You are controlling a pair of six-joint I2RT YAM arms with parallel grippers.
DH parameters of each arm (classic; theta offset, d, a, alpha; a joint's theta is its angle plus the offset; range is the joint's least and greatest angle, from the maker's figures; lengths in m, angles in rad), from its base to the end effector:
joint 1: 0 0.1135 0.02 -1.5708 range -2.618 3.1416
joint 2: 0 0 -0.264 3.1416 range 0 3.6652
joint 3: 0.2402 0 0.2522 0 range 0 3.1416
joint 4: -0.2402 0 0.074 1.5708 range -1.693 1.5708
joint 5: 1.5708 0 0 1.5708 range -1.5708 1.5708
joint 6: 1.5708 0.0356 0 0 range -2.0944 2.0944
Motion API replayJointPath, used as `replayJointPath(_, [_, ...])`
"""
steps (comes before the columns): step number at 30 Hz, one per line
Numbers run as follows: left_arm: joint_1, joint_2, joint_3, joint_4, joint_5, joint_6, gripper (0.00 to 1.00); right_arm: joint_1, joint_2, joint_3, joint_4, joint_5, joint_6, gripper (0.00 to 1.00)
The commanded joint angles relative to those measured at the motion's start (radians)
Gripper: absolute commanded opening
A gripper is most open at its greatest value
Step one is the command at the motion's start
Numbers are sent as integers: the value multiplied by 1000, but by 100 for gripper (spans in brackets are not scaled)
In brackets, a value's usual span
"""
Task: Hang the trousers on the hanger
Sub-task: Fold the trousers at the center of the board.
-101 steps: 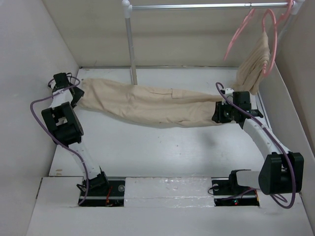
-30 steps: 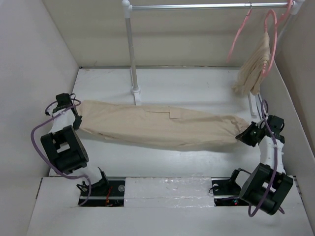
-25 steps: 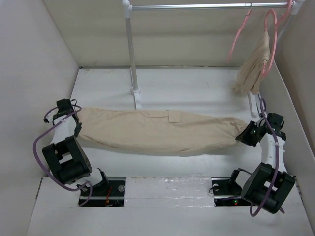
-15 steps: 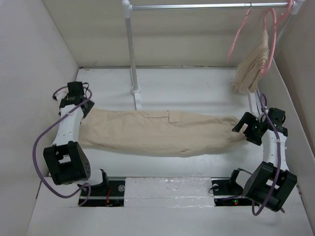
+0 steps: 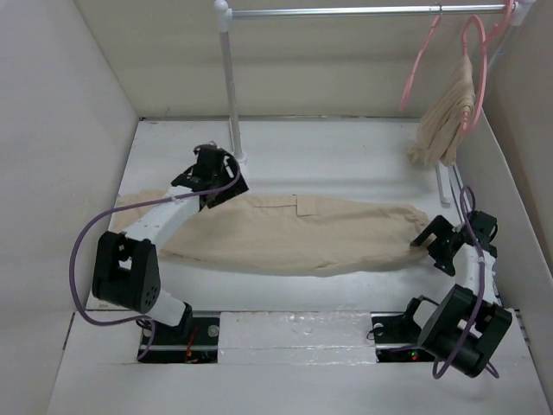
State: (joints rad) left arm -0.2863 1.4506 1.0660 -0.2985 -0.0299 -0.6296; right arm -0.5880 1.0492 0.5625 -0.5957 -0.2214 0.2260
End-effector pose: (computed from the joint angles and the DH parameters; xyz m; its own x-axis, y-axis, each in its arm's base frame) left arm 0.3101 -0.0902 0.2701 -0.6425 -0.4244 -0.6380 -0.1463 0.8853 -0.4415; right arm 0.1575 -0.0956 0.1848 -0.6140 0.6721 -0.4138 0.6085 0.7370 0.2941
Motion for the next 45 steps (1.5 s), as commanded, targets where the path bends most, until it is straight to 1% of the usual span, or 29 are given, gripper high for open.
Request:
replayJointPath(1, [-83, 17, -8, 78, 79, 59, 71, -4, 33, -59, 276, -131, 70, 100])
replayJointPath(3, [-146, 40, 12, 85, 99, 91, 71, 5, 86, -78, 351, -180, 98, 100])
replayJointPath(4, [-172, 47, 18, 85, 97, 102, 71, 34, 133, -82, 385, -188, 102, 100])
replayJointPath(7, [-259, 68, 45, 82, 90, 157, 71, 59, 173, -122, 492, -193, 145, 100])
replayJointPath(9, [-286, 91, 55, 61, 94, 179, 70, 59, 190, -170, 555, -206, 199, 95])
replayJointPath(10, [-297, 99, 54, 55, 99, 182, 70, 69, 193, -180, 620, -211, 210, 90])
replayJointPath(11, [-297, 103, 39, 58, 105, 189, 69, 70, 195, -188, 632, -210, 219, 68])
replayJointPath(12, [-297, 112, 31, 59, 119, 200, 69, 70, 192, -190, 642, -205, 225, 54])
replayJointPath(13, [-297, 125, 13, 58, 123, 212, 68, 70, 161, -173, 611, -196, 220, 22])
replayJointPath(14, [-297, 125, 12, 50, 124, 212, 68, 70, 161, -173, 611, -196, 220, 13])
replayJointPath(17, [-329, 152, 5, 29, 122, 229, 67, 70, -16, -55, 420, -119, 173, 1])
replayJointPath(18, [-349, 162, 5, 27, 120, 234, 67, 70, -131, -11, 368, -90, 150, 1])
replayJointPath(19, [-372, 175, 12, 19, 114, 244, 67, 70, -156, 101, 249, -22, 130, 1])
replayJointPath(21, [-454, 217, 51, -13, 94, 252, 67, 88, -138, 244, 130, 27, 40, 0])
replayJointPath(24, [-563, 287, 127, -53, 94, 251, 67, 88, -130, 408, 91, -31, -23, 0])
replayJointPath(25, [-585, 306, 149, -62, 102, 243, 67, 108, -114, 513, 64, -27, -40, 0])
replayJointPath(28, [-683, 369, 228, -70, 111, 206, 67, 158, -66, 689, -57, 39, -123, 0])
replayJointPath(29, [-709, 385, 291, -83, 105, 187, 67, 175, -58, 791, -78, 62, -140, 0])
replayJointPath(32, [-784, 453, 418, -112, 94, 133, 67, 272, -31, 890, -119, 103, -185, 0])
replayJointPath(33, [-797, 465, 443, -123, 55, 92, 66, 296, -31, 907, -121, 102, -191, 0])
replayJointPath(34, [-797, 464, 466, -134, 41, 68, 66, 324, -34, 903, -115, 88, -188, 0])
replayJointPath(35, [-797, 432, 497, -175, -66, 20, 66, 414, -50, 874, -92, 53, -185, 0])
replayJointPath(36, [-797, 409, 497, -175, -67, -7, 66, 415, -51, 854, -76, 22, -179, 0])
replayJointPath(38, [-757, 329, 468, -195, -108, -45, 66, 477, -61, 811, -47, -15, -154, 0])
replayJointPath(39, [-739, 232, 456, -205, -161, -61, 66, 537, -67, 789, -9, -31, -124, 0])
replayJointPath(41, [-694, 128, 428, -247, -209, -99, 66, 595, -71, 741, 17, -39, -93, 0])
replayJointPath(42, [-636, 25, 420, -257, -244, -104, 67, 626, -77, 734, 48, -33, -65, 0])
replayJointPath(44, [-564, -70, 391, -280, -268, -114, 67, 736, -71, 718, 76, 16, -33, 0])
replayJointPath(45, [-488, -161, 379, -278, -268, -111, 67, 773, -63, 720, 95, 30, -5, 0])
